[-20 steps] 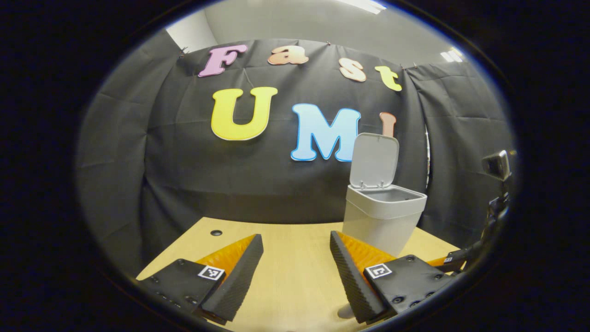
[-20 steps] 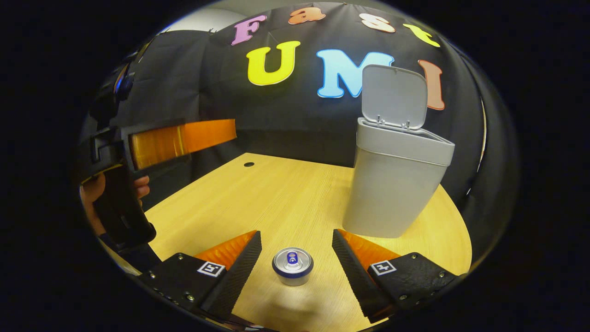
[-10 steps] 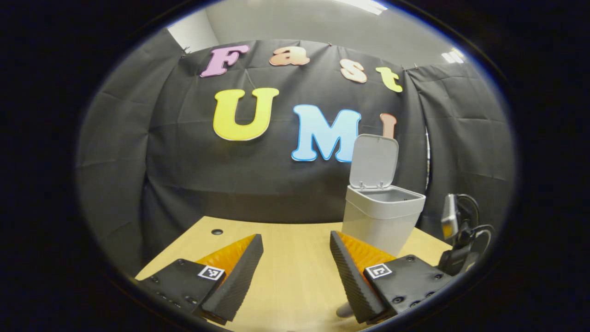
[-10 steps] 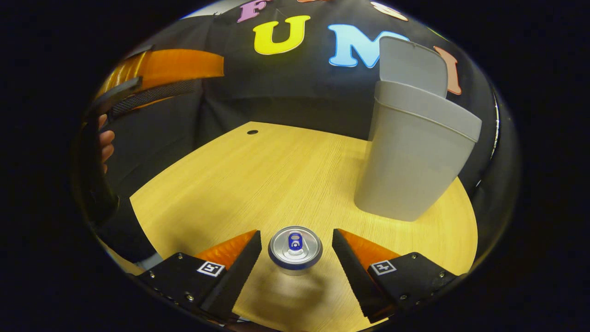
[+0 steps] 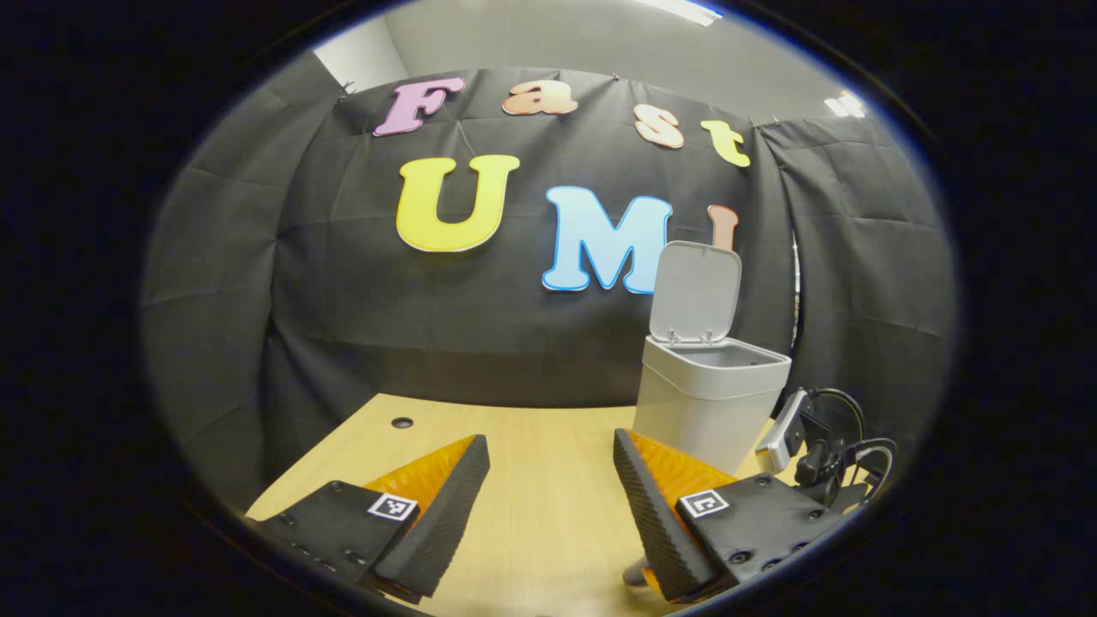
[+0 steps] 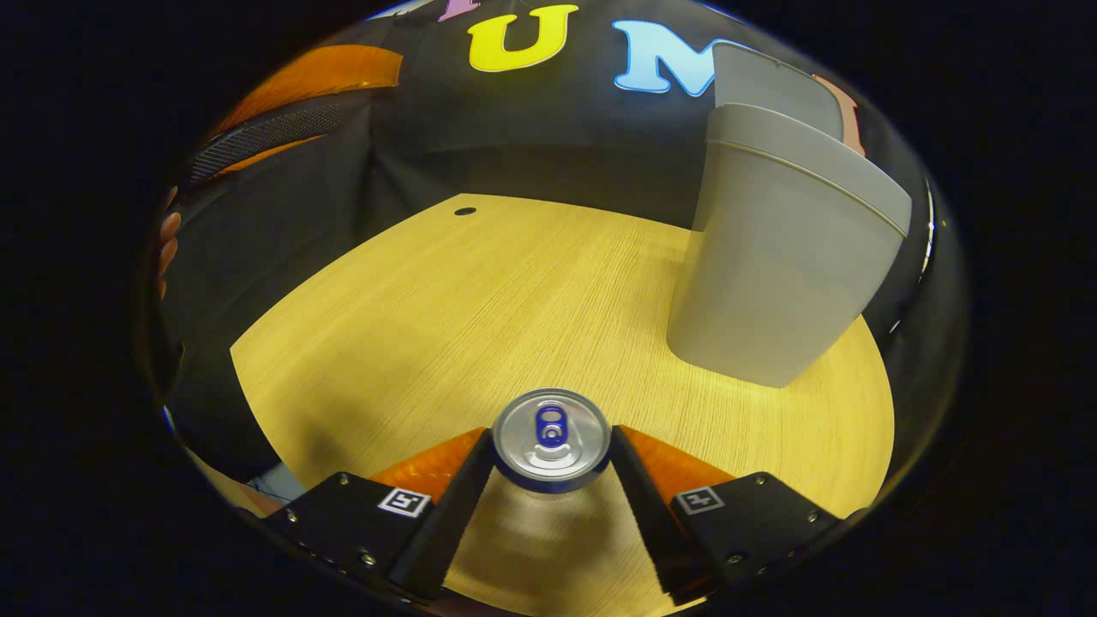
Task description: Press the lid of the desktop garbage bin to open it, pick up the crumpled paper on the desktop and throw it into the bin, then pick up the pop can on the desktop and drop it into the bin, and finally close the garbage bin lid.
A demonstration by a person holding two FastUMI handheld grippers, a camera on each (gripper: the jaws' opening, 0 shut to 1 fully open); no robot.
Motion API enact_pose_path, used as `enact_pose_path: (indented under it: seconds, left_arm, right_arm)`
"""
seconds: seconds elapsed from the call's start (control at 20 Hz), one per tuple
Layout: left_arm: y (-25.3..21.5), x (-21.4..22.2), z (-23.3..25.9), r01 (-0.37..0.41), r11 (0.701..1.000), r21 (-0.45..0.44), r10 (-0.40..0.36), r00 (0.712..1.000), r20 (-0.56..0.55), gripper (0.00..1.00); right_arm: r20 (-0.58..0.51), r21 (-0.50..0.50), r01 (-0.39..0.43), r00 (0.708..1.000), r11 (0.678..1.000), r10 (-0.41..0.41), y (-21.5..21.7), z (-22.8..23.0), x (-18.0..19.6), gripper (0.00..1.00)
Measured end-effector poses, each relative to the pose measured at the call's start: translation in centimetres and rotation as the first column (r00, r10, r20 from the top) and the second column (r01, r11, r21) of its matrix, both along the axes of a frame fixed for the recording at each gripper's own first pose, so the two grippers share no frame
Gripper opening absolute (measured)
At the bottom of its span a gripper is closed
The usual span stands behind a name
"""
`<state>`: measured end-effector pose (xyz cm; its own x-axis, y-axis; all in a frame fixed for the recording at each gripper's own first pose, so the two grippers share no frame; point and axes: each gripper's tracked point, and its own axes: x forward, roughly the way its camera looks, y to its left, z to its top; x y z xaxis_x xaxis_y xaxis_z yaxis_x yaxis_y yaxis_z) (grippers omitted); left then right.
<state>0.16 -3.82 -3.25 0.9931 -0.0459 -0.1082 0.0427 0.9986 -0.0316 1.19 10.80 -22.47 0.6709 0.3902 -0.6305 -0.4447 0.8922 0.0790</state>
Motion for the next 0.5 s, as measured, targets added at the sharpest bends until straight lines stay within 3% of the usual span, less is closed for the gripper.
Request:
enact_pose_path:
  seconds: [0.5]
  left_arm:
    - [-0.7,0.4,-0.2,0.022,1.0,0.007,-0.021,1.0,-0.009,0.95]
  right_arm:
    - [-0.019,0.069,0.044,0.999,0.997,-0.042,-2.1,1.6,0.4,0.84]
